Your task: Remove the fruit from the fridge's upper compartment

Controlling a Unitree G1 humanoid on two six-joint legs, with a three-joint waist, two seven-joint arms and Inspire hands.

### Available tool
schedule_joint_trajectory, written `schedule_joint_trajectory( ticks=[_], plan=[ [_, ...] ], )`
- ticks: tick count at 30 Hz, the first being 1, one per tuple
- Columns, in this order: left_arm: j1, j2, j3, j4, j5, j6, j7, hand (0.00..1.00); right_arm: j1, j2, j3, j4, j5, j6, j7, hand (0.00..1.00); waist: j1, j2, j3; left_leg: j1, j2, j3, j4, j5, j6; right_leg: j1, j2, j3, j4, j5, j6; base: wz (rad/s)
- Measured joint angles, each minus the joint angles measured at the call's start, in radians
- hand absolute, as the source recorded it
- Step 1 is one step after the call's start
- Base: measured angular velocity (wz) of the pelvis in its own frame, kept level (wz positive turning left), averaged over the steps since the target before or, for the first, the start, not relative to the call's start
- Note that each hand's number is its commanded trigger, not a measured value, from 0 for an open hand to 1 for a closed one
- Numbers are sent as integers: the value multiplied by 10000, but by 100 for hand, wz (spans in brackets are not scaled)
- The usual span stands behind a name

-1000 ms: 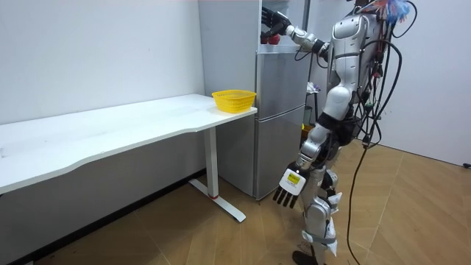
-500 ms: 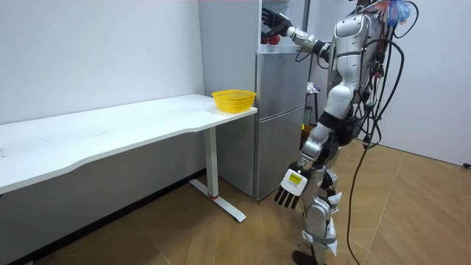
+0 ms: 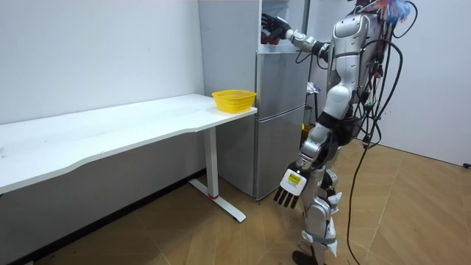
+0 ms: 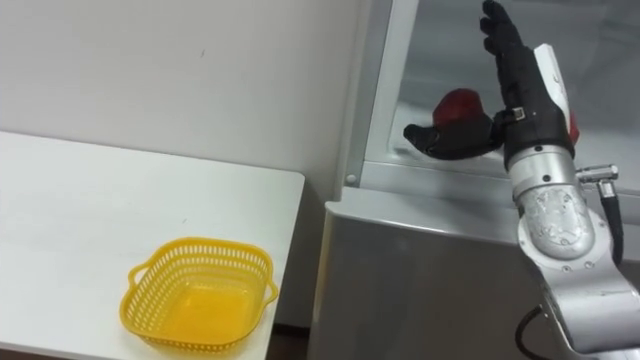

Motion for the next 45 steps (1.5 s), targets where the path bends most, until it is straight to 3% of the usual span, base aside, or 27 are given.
schedule_joint_trajectory(
  ticks=[21,29,37,38,39,41,45],
  plan=[
    [-18,22,-33,13,-273,236,-232,0,253,1,-7,-3,65,200,868,0,-28,44,-31,20,-7,33,25,-4,7,11,-1,83,3,-8,13,0],
    [3,28,-14,-5,-284,356,-236,0,197,0,-129,1006,1492,207,1427,0,11,24,-58,55,-7,51,62,-4,6,61,-1,87,1,-8,13,0],
    [13,77,-8,-14,-291,525,-236,0,137,-1,-391,1105,1652,439,1882,0,15,-51,-108,54,-9,51,58,-4,7,61,-3,101,-6,-13,19,0],
    [13,78,-9,-14,-351,532,-235,0,119,-1,-390,1116,1669,442,1958,6,18,-58,-109,54,-9,51,56,-4,6,60,-4,107,-6,-15,22,0],
    [13,78,-8,-14,-359,534,-232,0,95,-1,-390,1150,1669,442,1992,54,19,-53,-103,54,-9,51,56,-4,7,60,-5,109,-6,-15,24,0],
    [8,89,-9,-14,-364,535,-208,0,-9,-4,-389,1273,1680,447,2190,100,33,-54,-95,58,-9,52,56,-4,6,57,-4,108,-6,-16,24,0],
    [-2,91,-8,-15,-364,535,-183,0,-83,-26,-394,1406,1680,438,2385,100,37,-61,-71,57,-9,52,56,-4,6,56,-4,108,-5,-17,25,0]
  ],
)
